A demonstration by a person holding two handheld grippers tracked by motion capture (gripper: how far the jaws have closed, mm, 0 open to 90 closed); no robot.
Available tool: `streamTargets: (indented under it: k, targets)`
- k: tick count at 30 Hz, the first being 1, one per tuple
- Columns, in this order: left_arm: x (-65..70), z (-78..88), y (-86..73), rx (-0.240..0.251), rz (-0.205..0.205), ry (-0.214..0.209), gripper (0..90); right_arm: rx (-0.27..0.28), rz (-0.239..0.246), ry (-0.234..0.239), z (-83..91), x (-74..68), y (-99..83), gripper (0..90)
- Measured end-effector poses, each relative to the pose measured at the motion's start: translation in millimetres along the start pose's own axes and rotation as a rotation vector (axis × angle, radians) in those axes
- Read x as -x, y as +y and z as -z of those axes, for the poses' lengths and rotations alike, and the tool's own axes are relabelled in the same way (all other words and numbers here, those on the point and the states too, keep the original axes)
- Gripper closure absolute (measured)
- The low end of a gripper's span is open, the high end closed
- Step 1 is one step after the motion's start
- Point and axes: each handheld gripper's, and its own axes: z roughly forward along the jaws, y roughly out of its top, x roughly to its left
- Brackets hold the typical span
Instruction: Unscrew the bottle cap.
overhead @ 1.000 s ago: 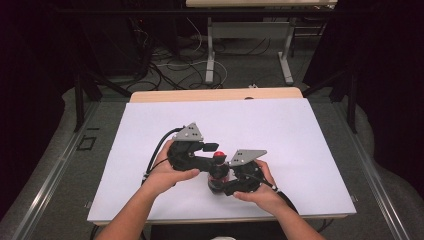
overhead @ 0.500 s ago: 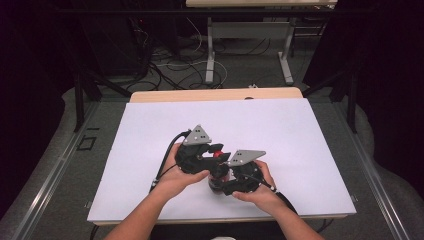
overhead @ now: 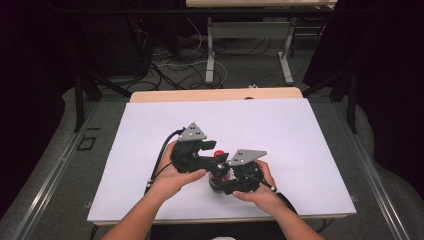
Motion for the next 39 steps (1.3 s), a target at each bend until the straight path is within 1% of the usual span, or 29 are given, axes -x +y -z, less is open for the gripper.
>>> streamTargets:
  k: [1, 2, 5, 8, 9, 11, 12, 14, 16, 17, 18, 19, 21, 22, 23, 25, 26, 27, 28, 30, 31, 32, 33, 34, 35, 36, 37, 38, 39]
  targets:
    - [-1.2, 1.7, 0.0, -0.005, 0.002, -0.024, 43.4, 0.000, 0.000, 0.000, 0.0, 0.0, 0.0, 30.3]
    - [-4.1, 3.9, 0.0, -0.013, -0.019, -0.049, 44.2, -0.001, -0.004, 0.006, 0.2, 0.0, 0.0, 30.3]
    - [-10.7, 3.4, -2.0, -0.015, -0.040, -0.081, 50.5, 0.010, -0.003, 0.012, -0.7, -1.0, -0.3, 30.3]
    - [-14.5, 0.8, -4.1, -0.027, -0.043, -0.125, 51.1, 0.011, 0.001, 0.020, -0.8, -2.3, 0.2, 30.3]
    - [-15.6, -0.7, -4.6, -0.030, -0.056, -0.135, 51.8, 0.013, 0.002, 0.025, -0.9, -2.6, 0.2, 30.3]
    - [-15.6, -3.6, -5.2, -0.033, -0.061, -0.138, 52.7, 0.000, 0.005, 0.031, -0.4, -2.8, 0.6, 30.3]
    - [-15.0, -5.8, -6.0, -0.018, -0.055, -0.136, 53.1, 0.008, 0.007, 0.030, -1.2, -3.2, 0.3, 30.3]
    - [-14.5, -7.0, -5.4, -0.032, -0.057, -0.145, 57.1, 0.008, 0.011, 0.031, -2.0, -3.4, 0.1, 30.3]
    - [-12.5, -9.5, -5.5, -0.024, -0.061, -0.141, 58.4, 0.000, 0.013, 0.033, -2.2, -4.2, -0.1, 30.3]
    - [-10.6, -10.1, -5.2, -0.031, -0.067, -0.134, 60.6, -0.006, 0.014, 0.034, -2.1, -4.3, -0.1, 30.3]
    - [-8.3, -11.7, -5.8, -0.013, -0.070, -0.113, 60.8, -0.010, 0.017, 0.035, -2.3, -4.2, -0.1, 30.3]
    - [-6.5, -11.9, -5.7, -0.013, -0.078, -0.093, 61.1, -0.003, 0.008, 0.030, -2.7, -4.0, -0.6, 30.4]
    - [0.3, -12.6, -5.9, -0.010, -0.047, -0.028, 61.5, -0.003, 0.006, 0.018, -2.7, -3.6, -0.8, 30.4]
    - [4.3, -12.9, -6.4, -0.003, -0.048, 0.011, 61.7, -0.003, 0.007, -0.005, -3.2, -4.2, -0.8, 30.4]
    - [7.9, -13.3, -6.7, 0.001, -0.041, 0.054, 61.7, -0.003, 0.007, -0.005, -3.2, -4.2, -0.8, 30.4]
    - [16.7, -15.4, -7.8, 0.017, 0.000, 0.118, 61.8, 0.000, 0.009, -0.022, -3.5, -4.3, -0.9, 30.4]
    - [18.8, -15.7, -7.7, 0.012, 0.001, 0.144, 61.8, -0.009, 0.006, -0.029, -3.0, -4.5, -0.7, 30.4]
    - [21.1, -18.0, -8.4, 0.035, 0.016, 0.163, 61.8, -0.006, 0.005, -0.040, -3.1, -4.7, -0.9, 30.4]
    - [21.6, -18.9, -8.3, 0.032, 0.017, 0.169, 61.8, -0.014, 0.009, -0.043, -2.6, -4.2, -0.9, 30.4]
    - [19.1, -19.4, -6.0, 0.009, 0.039, 0.152, 61.5, -0.003, 0.010, -0.059, -3.4, -3.8, -1.8, 30.4]
    - [17.3, -19.9, -5.5, 0.022, 0.055, 0.138, 58.1, -0.007, 0.003, -0.040, -3.0, -2.3, -2.4, 30.4]
    - [14.8, -18.6, -4.8, 0.021, 0.045, 0.119, 58.1, -0.007, 0.003, -0.040, -3.0, -2.3, -2.4, 30.4]
    - [11.9, -17.0, -3.9, 0.015, 0.036, 0.097, 52.3, 0.001, 0.001, -0.040, -3.1, -1.6, -2.2, 30.3]
    - [10.2, -14.7, -3.5, 0.021, 0.044, 0.085, 49.8, 0.009, 0.004, -0.039, -3.2, -0.5, -2.2, 30.3]
    - [7.5, -11.1, -2.8, 0.018, 0.034, 0.064, 48.2, -0.005, 0.000, -0.029, -1.7, -0.4, -1.8, 30.3]
    - [5.9, -8.6, -2.8, 0.031, 0.027, 0.053, 46.5, 0.007, -0.007, -0.030, -1.9, -0.7, -2.1, 30.3]
    - [4.3, -6.0, -2.4, 0.035, 0.019, 0.039, 46.3, 0.007, -0.003, -0.027, -1.4, -0.3, -2.1, 30.4]
    - [1.9, -2.3, -1.4, 0.020, 0.002, 0.019, 46.2, 0.010, -0.009, -0.026, -1.2, -0.6, -1.8, 30.3]
    - [1.2, -0.9, -1.5, 0.027, -0.001, -0.003, 45.9, 0.003, -0.006, -0.011, -0.2, -0.2, -1.3, 30.3]
